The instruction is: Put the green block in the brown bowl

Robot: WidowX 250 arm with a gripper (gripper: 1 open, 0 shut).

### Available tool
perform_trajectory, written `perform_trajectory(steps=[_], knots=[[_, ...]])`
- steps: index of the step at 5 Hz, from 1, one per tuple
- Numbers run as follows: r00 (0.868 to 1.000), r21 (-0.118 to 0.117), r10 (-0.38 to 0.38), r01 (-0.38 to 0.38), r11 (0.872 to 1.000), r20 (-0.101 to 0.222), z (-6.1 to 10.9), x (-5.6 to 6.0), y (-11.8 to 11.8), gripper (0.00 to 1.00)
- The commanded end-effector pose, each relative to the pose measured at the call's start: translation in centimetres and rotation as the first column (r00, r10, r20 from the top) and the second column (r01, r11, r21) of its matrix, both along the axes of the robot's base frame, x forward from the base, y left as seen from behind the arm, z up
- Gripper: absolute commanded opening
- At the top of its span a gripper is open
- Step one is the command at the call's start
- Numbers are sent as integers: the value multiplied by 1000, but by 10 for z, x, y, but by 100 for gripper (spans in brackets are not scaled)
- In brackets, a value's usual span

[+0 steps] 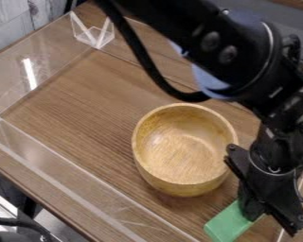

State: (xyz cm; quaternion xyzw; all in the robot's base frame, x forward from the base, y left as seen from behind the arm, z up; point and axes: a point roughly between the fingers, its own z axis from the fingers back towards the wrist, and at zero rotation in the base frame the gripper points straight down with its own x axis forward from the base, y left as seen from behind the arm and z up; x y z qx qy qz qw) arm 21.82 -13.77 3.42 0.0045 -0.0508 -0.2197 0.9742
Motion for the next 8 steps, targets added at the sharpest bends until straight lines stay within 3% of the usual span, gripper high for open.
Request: perform_trajectory(steps=[1,3,5,6,7,8], knots=[[999,-35,19,-17,999,45,22,8,1,0],[998,-33,36,-34,999,47,37,13,5,0],[996,-27,20,-17,999,89,53,27,4,0],[994,-24,20,-17,1000,105,50,29,4,0],[993,-25,17,-14,1000,115,38,31,4,100],[992,-24,18,-15,1000,126,29,32,5,100]])
